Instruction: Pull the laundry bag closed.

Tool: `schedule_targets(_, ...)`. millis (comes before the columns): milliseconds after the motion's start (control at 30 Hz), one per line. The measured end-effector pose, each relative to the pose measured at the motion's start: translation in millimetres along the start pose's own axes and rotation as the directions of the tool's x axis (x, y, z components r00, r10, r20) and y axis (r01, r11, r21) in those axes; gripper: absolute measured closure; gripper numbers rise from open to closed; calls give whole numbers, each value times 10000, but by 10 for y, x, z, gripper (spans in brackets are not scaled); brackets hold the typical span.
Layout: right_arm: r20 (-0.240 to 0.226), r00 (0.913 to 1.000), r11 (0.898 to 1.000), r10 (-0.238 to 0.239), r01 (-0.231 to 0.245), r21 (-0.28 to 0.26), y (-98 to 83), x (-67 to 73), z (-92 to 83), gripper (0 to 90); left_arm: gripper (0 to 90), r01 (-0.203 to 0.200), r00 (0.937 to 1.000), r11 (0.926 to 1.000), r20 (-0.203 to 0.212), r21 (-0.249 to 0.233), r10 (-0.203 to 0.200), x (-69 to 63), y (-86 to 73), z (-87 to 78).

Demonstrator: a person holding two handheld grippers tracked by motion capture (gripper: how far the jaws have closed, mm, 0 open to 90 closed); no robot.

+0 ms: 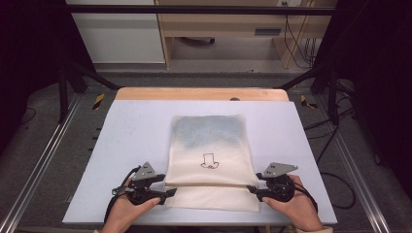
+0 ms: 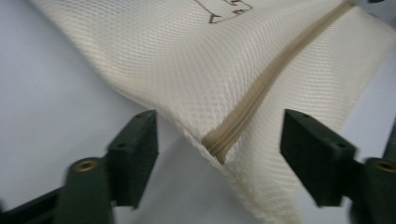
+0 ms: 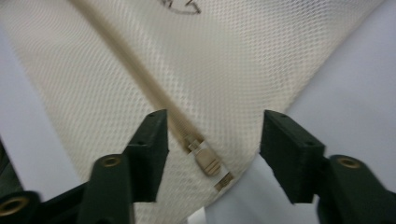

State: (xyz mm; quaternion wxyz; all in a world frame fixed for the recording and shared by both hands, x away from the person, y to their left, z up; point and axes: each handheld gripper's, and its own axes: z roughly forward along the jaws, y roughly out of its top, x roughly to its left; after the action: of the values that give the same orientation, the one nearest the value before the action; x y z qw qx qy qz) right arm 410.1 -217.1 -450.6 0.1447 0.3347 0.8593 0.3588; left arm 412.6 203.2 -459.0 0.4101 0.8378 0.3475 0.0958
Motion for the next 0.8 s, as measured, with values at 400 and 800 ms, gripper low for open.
schedule_targets(400,1833,9738,9797,1343,-1027,-1723,13,-182,-151,119,77,-228,9881,9929,-1535,-1164,47,264,13,-248)
schedule_targets(800,2434,9468,9637,2107,-1594,-2141,-163,-422,-282,69,43,-7,9646,9849,-2597,-1731,-450,562,-60,-455)
